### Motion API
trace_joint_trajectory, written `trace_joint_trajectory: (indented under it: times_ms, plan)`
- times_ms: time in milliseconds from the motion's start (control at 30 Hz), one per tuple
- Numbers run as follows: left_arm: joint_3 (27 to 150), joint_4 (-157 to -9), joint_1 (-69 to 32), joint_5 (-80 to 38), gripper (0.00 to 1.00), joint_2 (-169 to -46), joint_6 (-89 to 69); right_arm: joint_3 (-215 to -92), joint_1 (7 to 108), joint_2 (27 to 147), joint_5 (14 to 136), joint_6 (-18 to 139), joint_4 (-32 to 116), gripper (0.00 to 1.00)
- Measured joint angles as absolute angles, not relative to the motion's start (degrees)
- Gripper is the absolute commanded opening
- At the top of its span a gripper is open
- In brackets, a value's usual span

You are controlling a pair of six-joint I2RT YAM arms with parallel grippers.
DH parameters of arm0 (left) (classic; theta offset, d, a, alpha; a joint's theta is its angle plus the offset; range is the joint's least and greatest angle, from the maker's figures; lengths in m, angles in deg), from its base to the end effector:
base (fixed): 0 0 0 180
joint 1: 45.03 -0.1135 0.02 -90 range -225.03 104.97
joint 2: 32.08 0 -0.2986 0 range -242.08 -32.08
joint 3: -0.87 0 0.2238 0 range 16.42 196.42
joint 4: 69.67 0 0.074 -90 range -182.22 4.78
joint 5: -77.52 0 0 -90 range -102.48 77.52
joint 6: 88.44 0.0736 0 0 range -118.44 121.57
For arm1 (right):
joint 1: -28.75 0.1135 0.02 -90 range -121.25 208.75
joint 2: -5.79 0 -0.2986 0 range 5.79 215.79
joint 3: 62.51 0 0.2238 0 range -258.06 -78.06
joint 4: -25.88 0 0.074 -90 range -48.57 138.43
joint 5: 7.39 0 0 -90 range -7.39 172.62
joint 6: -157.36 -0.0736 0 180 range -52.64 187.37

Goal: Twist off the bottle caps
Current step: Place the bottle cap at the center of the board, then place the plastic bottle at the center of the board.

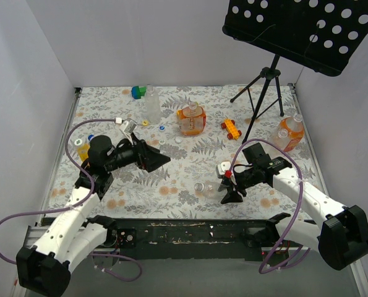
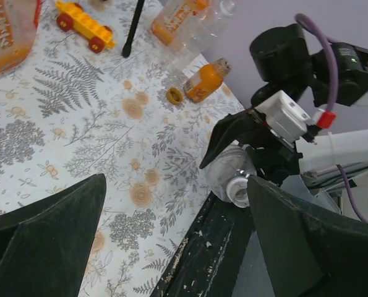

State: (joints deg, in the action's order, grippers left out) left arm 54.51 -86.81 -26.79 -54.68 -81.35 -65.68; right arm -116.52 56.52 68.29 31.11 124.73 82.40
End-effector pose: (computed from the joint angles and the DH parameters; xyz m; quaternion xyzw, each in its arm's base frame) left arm 0.1495 -0.1013 0.3284 -0.0979 0.7565 -0.6017 0.2367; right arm 0.1095 0.1228 0.2367 -0.6641 0.5840 0.3603 0.2968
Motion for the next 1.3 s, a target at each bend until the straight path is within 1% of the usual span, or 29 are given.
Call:
trace_joint_trajectory:
  times_ms: [167,367,467,567,933,1300]
  plan:
    - [50.51,-82.68,-23.57,-56.80,0.98,-74.34,-67.10,-116.52,56.52,68.32,30.89,124.29,81.68,0.07]
    - [46.38,-78.52,-12.76,-52.38,0.98,-70.45,-67.93,-116.52,56.52,68.53,30.43,124.25,81.55,0.07]
    - [44.37,-75.96,-7.12,-48.78,0.98,-70.67,-67.99,-116.52,56.52,68.58,29.99,124.25,81.55,0.07]
    - [42.20,-73.15,-3.64,-45.87,0.98,-71.02,-68.39,-116.52,56.52,68.75,29.86,124.27,81.57,0.07]
    - [40.37,-65.58,4.05,-38.66,0.98,-75.04,-69.22,-116.52,56.52,68.86,29.73,124.27,81.57,0.07]
    - [39.47,-59.11,8.95,-34.81,0.98,-80.15,-69.15,-116.52,56.52,68.91,29.71,124.29,81.57,0.07]
